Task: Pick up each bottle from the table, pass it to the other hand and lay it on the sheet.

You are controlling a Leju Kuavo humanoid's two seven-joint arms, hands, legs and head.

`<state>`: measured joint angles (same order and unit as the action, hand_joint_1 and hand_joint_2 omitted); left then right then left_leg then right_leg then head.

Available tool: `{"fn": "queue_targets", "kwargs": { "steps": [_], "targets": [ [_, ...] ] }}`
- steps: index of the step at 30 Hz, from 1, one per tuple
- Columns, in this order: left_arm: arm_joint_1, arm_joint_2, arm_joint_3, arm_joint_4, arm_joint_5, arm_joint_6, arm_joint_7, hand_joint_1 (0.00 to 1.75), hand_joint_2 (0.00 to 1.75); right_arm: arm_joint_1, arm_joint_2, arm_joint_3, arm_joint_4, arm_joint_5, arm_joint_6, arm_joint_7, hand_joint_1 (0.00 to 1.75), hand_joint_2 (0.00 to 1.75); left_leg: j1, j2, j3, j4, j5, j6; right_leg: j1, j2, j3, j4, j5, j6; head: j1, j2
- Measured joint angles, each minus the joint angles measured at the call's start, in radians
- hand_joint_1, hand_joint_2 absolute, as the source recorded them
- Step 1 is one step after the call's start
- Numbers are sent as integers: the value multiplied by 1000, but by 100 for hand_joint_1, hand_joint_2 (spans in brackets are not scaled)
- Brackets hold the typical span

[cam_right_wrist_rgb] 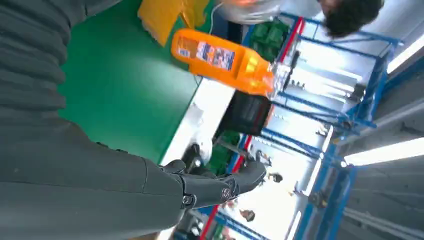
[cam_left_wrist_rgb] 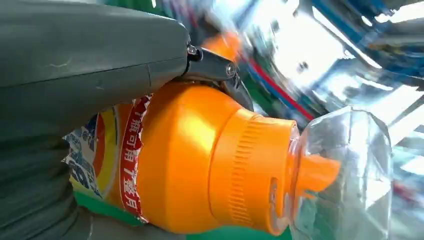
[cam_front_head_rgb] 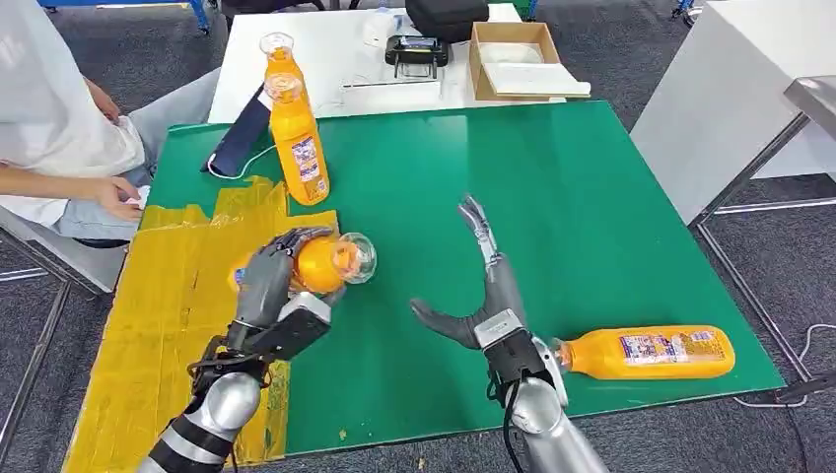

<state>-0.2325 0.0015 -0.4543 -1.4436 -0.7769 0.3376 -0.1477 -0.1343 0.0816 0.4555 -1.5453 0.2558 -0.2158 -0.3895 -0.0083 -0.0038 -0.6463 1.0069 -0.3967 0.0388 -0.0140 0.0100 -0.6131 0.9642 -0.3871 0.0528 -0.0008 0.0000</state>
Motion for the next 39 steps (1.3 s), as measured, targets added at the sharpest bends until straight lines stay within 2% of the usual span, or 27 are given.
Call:
{"fn": "queue_targets", "kwargs": {
  "steps": [5, 10, 13, 17, 25, 26, 27, 35, 39],
  "targets": [
    [-37, 36, 2, 75, -403, -45, 191, 175, 175, 32, -5, -21, -82, 91, -49, 6, 0, 175, 0, 0, 0, 0, 0, 0, 0, 0, 0, 0, 0, 0, 0, 0],
    [-76, 49, 8, 191, -513, -130, 259, 175, 175, 55, -10, -36, -162, 141, -81, 8, 0, 175, 0, 0, 0, 0, 0, 0, 0, 0, 0, 0, 0, 0, 0, 0],
    [-120, 51, 4, 316, -630, -185, 352, 175, 175, 53, -11, -39, -184, 188, -98, 22, 0, 175, 0, 1, 0, 0, 0, 0, 0, 0, 0, 0, 0, 0, 0, 0],
    [-173, 51, 5, 481, -652, -176, 372, 175, 175, 51, -11, -39, -190, 205, -102, 29, 0, 175, 0, 0, 0, 0, 1, 0, 0, 0, 1, 0, 0, 0, 0, 0],
    [-232, 41, 7, 603, -647, -168, 371, 175, 175, 46, -10, -39, -190, 208, -103, 30, 0, 175, 0, -1, 3, 0, 2, -1, 0, 0, 3, 0, 1, -1, 0, 0],
    [-237, 39, 9, 613, -644, -167, 370, 126, 175, 46, -10, -39, -190, 208, -103, 31, 0, 175, 0, -1, 3, 0, 2, -2, 0, 0, 4, 0, 1, -1, 0, 0],
    [-243, 36, 13, 626, -639, -161, 369, 2, 175, 45, -11, -39, -190, 209, -103, 31, 0, 175, 0, -1, 3, 0, 3, -3, 0, 0, 4, 0, 1, -1, 0, 0],
    [-236, 5, 78, 658, -582, -37, 356, 0, 175, 41, -11, -35, -190, 218, -103, 40, 0, 175, 1, 0, 3, 0, 6, -2, 0, 0, 3, 0, 4, -2, 0, 0],
    [-196, -6, 118, 619, -571, 47, 324, 0, 175, 40, -12, -28, -189, 226, -102, 45, 0, 175, 0, 0, 2, 0, 6, -2, 0, 0, 2, 0, 4, -2, 0, 0]
  ]
}}
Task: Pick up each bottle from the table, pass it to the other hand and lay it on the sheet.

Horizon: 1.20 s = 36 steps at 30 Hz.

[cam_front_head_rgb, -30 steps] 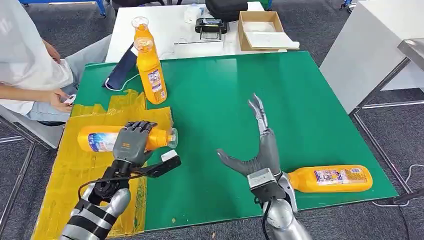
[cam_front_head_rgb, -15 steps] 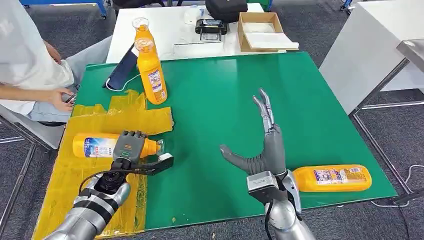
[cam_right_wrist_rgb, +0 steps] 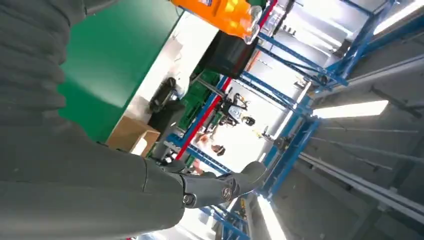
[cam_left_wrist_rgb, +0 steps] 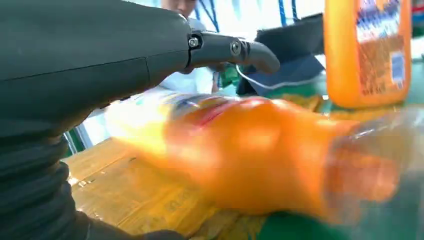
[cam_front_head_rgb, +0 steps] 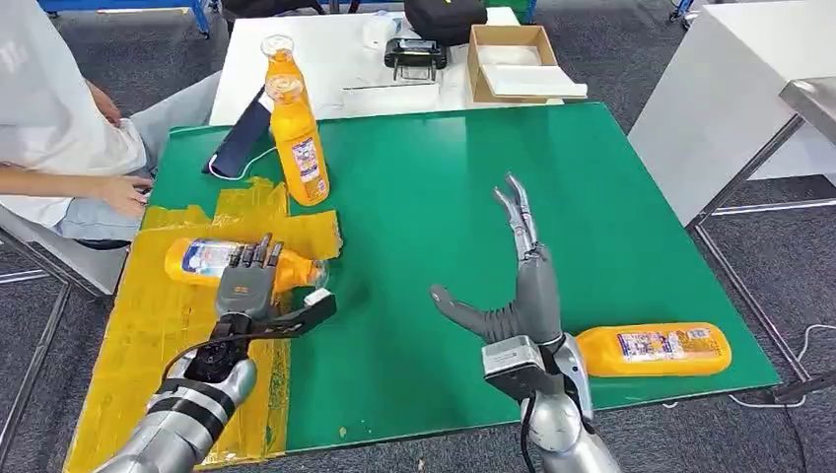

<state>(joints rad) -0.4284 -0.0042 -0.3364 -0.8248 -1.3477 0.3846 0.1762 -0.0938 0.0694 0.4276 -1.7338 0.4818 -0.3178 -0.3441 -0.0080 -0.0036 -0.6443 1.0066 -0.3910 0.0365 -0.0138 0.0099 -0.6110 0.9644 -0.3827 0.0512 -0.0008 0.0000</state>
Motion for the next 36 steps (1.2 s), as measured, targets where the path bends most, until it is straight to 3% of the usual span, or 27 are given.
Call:
{"fn": "queue_targets", "kwargs": {
  "steps": [5, 17, 25, 29, 31, 36],
  "targets": [
    [62, -15, 43, -97, 29, 76, -59, 0, 175, 0, -4, 8, 7, 27, 1, 10, 0, 175, 0, -1, -2, 0, 0, 0, 0, 0, -1, 0, -1, 0, 0, 0],
    [96, -24, 65, -160, 32, 83, -66, 0, 175, 0, -6, 9, 11, 34, 1, 10, 0, 175, 0, -1, -3, 0, 0, 0, 0, 0, -3, 0, -1, 0, 0, 0],
    [171, -40, 98, -299, 140, 195, -173, 0, 175, 1, -29, 32, 24, 173, 16, 71, 0, 175, 0, -1, -4, 0, -1, 0, 0, 0, -3, 0, -1, 0, 0, 0],
    [244, -53, 112, -435, 406, 154, -339, 0, 175, 30, -85, 33, 30, 288, 69, 124, 0, 175, 0, -1, -4, 0, -1, 0, 0, 0, -4, 0, -1, 0, 0, 0],
    [286, -60, 118, -528, 618, 95, -460, 0, 175, 57, -134, 32, 33, 431, 87, 201, 0, 175, -1, -1, -5, 0, -2, 1, 0, 0, -4, -1, -1, 1, 0, 0],
    [379, -65, 130, -726, 803, -39, -514, 0, 175, 161, -263, -47, 53, 522, 80, 162, 0, 175, -2, -3, -6, 0, -3, 2, -2, 0, -4, -1, -3, 3, 0, 0]
  ]
}}
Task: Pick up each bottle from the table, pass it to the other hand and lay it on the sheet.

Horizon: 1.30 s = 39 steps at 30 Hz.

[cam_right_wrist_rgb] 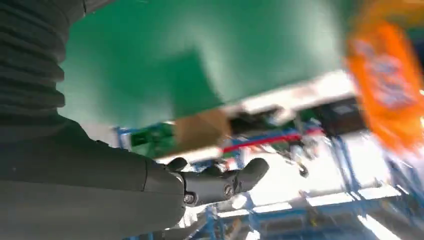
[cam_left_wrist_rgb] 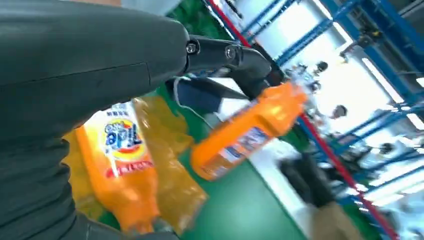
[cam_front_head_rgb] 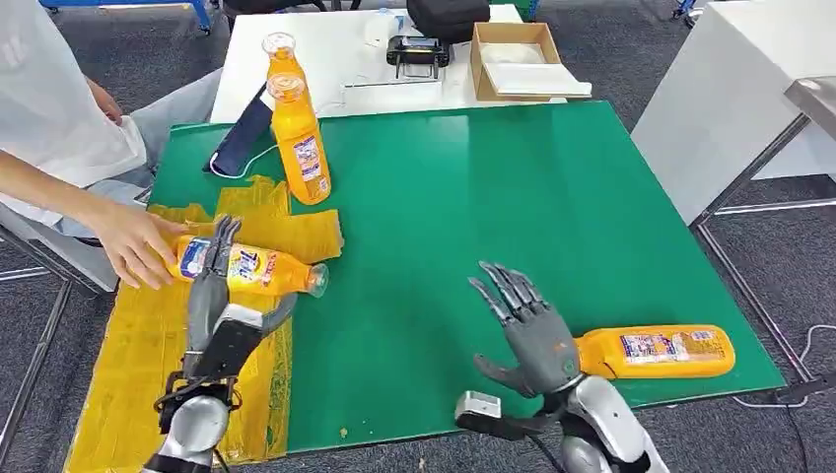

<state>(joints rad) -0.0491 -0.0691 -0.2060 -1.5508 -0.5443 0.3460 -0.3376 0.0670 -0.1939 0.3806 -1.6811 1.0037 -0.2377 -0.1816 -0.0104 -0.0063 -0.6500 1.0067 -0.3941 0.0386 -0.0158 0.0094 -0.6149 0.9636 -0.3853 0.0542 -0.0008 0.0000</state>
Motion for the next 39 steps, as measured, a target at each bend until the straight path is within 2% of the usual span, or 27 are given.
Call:
{"fn": "queue_targets", "kwargs": {
  "steps": [9, 34, 37, 39],
  "targets": [
    [35, -3, 6, -99, 13, -14, -8, 0, 175, 35, -54, -49, 10, 13, 8, -5, 0, 175, 1, 2, 1, 0, 0, 0, 1, 0, 0, 0, 0, 0, 0, 0],
    [43, -8, 8, -120, 14, -16, -9, 0, 175, 40, -64, -53, 13, 14, 8, -4, 0, 175, 0, 2, 1, 0, 0, 0, 0, 0, 0, 0, 0, 0, 0, 0],
    [39, -8, 8, -119, 152, -135, -25, 0, 175, 14, -99, -90, 87, 88, 42, 153, 0, 175, -1, 1, 2, 0, 0, 1, -1, 0, 0, 0, 1, 1, -2, 0],
    [32, -9, 3, -119, 181, -158, -31, 0, 175, -23, -128, -185, 212, 89, 11, 158, 0, 175, -4, -2, 0, 0, 3, 5, -4, -3, 0, 0, 1, 3, 0, 0]
  ]
}}
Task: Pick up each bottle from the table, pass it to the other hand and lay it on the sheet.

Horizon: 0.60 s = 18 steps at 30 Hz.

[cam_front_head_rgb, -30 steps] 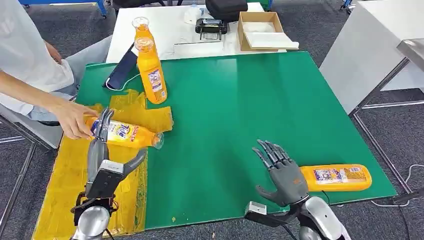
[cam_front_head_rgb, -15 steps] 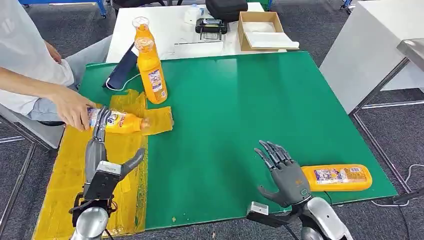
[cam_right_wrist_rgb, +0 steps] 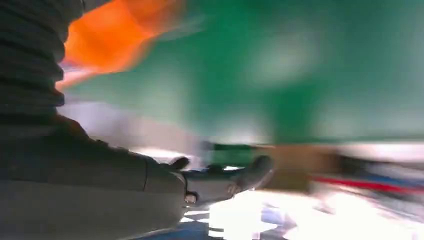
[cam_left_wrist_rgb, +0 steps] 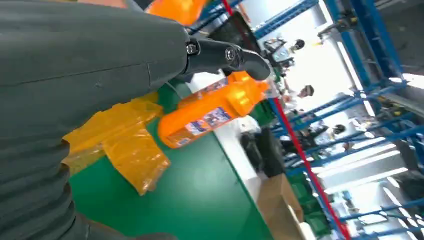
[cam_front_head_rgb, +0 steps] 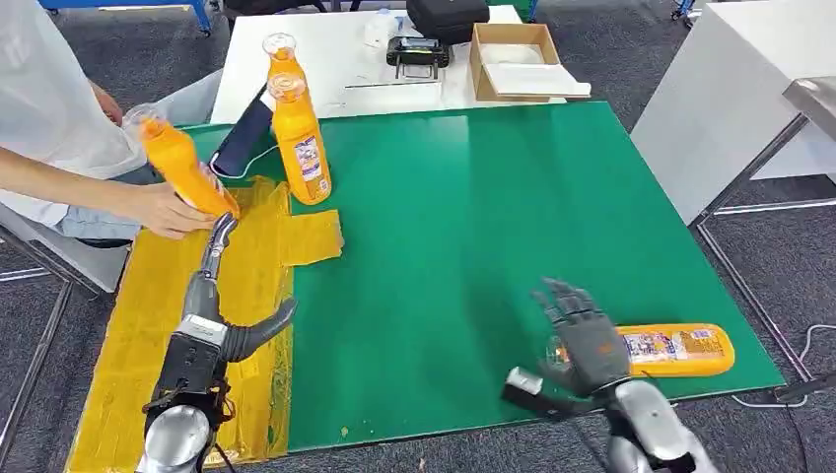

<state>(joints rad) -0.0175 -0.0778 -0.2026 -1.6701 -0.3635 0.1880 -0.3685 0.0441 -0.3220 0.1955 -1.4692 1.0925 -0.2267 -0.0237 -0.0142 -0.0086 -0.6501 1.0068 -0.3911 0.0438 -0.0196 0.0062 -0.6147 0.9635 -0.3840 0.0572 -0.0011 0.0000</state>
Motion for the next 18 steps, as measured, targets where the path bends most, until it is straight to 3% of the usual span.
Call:
{"fn": "queue_targets", "kwargs": {
  "steps": [5, 18],
  "targets": [
    [-5, 0, -2, 0, 10, -3, -2, 0, 175, -42, -25, -129, 145, 44, -17, -38, 0, 175, -2, 1, 0, 0, 0, 1, -1, 0, 0, 0, 1, 2, 0, 0],
    [-6, 0, -2, 0, 10, -3, -2, 0, 175, -46, -22, -181, 212, 52, -14, -29, 0, 175, -1, 0, 0, 0, 0, 1, -1, 0, 0, 0, 1, 2, 0, 0]
  ]
}}
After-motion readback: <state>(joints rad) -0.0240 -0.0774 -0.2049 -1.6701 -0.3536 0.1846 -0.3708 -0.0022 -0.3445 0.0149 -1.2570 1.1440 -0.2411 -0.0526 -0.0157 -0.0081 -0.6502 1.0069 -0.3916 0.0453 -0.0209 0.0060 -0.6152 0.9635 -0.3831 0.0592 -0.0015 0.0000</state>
